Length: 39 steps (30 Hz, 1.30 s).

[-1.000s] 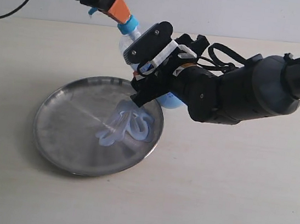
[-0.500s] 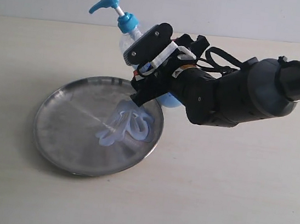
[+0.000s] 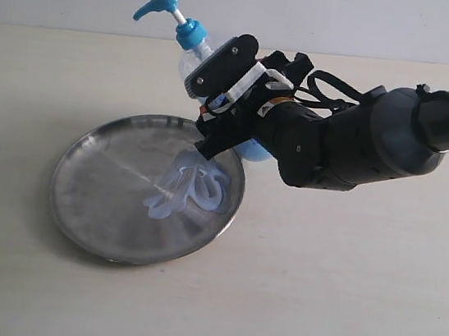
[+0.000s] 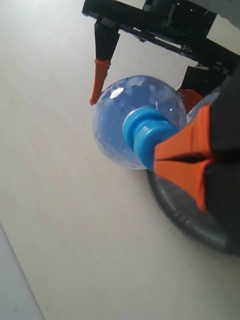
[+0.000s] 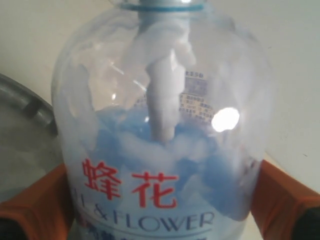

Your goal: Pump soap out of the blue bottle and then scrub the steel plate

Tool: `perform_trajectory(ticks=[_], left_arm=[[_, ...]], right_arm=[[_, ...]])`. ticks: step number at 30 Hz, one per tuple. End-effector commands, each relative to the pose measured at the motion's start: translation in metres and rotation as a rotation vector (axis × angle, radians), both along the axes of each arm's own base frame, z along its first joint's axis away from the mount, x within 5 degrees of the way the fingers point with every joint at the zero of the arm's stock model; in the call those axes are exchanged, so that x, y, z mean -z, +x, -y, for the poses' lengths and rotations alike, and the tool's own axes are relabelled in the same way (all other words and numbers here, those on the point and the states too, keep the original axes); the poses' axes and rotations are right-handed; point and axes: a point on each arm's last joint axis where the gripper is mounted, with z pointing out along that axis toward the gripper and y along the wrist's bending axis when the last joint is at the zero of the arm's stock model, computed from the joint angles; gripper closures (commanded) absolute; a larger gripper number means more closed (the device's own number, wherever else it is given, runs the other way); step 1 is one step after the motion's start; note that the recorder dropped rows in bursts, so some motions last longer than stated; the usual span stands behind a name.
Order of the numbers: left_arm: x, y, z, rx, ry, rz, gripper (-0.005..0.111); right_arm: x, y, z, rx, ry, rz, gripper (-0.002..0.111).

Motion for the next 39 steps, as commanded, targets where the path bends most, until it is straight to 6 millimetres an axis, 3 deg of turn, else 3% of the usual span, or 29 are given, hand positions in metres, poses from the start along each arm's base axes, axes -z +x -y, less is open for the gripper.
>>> perform_trajectory(ticks=[1,5,10,39], left_arm=[[-0.001,0.002,0.002,0.011,-0.026,0.01,0.107],[0.0,0.003,0.002,0.011,-0.027,0.015,0.107],[0.016,0.008,0.004,0.019,-0.013,-0.034,0.107],[0.018,-0.004,0.012,0.155,-0.002,-0.096,0.107]], right_arm=[[0.0,0.0,-0.001,0.005,0.008,0.002,0.108],[0.001,0.0,-0.002,-0.01,0.002,0.0,0.108],[0.001,0.0,-0.002,-0.01,0.002,0.0,0.108],[0.0,-0.002,-0.006,-0.055,0.041,-0.001,0.108]])
